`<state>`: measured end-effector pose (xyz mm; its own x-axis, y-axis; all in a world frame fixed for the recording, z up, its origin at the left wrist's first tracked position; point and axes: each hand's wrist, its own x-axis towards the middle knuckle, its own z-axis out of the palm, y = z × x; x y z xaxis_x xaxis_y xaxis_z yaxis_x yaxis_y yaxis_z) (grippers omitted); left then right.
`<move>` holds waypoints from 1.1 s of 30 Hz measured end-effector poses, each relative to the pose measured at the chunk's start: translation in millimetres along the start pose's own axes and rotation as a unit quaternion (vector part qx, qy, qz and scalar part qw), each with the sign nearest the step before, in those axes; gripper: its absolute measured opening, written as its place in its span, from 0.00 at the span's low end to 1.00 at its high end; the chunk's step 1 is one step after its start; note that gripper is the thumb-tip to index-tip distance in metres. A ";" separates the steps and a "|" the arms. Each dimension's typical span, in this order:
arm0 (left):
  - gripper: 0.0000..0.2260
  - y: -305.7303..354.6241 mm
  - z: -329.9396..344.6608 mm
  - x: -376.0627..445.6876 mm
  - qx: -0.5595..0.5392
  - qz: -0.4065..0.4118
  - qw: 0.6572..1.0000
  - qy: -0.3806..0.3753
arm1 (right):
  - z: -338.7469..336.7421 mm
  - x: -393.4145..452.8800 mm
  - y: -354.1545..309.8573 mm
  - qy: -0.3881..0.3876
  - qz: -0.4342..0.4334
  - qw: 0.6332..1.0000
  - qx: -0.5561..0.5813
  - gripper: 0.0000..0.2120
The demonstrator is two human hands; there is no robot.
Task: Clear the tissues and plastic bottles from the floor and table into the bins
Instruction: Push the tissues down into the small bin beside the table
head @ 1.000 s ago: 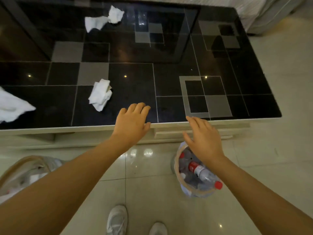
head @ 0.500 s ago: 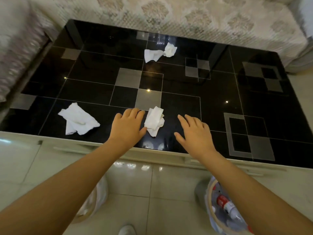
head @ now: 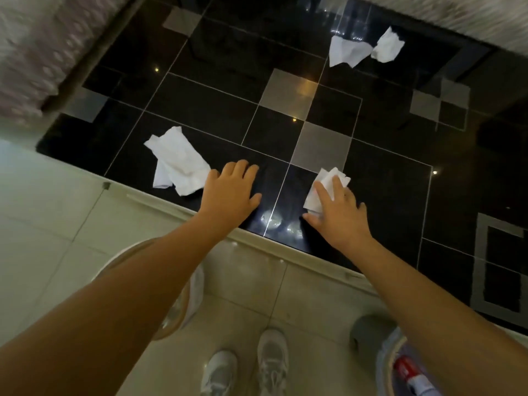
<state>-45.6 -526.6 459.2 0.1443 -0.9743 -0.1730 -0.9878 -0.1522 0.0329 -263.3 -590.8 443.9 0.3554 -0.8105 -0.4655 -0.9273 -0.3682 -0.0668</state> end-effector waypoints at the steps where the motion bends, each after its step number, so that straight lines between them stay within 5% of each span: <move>1: 0.27 -0.7 4.4 -0.1 0.001 0.001 1.000 0.003 | 3.0 3.9 -1.8 -0.001 -0.002 1.000 0.007 0.35; 11: 0.27 -31.6 12.9 -6.3 -0.014 -0.050 0.999 -0.009 | -6.4 26.7 -33.6 0.044 -0.086 0.989 0.116 0.21; 17: 0.31 -71.1 14.4 -1.2 0.029 -0.155 0.987 -0.022 | -9.9 41.7 -91.1 0.057 -0.151 0.976 0.150 0.18; 25: 0.41 -103.6 32.6 24.0 -0.115 -0.302 0.946 -0.033 | -5.9 50.9 -134.8 0.081 -0.216 0.966 0.116 0.18; 33: 0.20 -107.5 38.1 12.9 -0.173 -0.287 0.941 0.040 | -7.1 53.9 -144.2 0.080 -0.205 0.968 0.122 0.17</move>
<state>60.2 -516.4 416.0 0.6662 -0.7223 -0.1856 -0.6693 -0.6888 0.2784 -109.6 -584.7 434.7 0.6953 -0.6861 -0.2142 -0.6972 -0.5714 -0.4329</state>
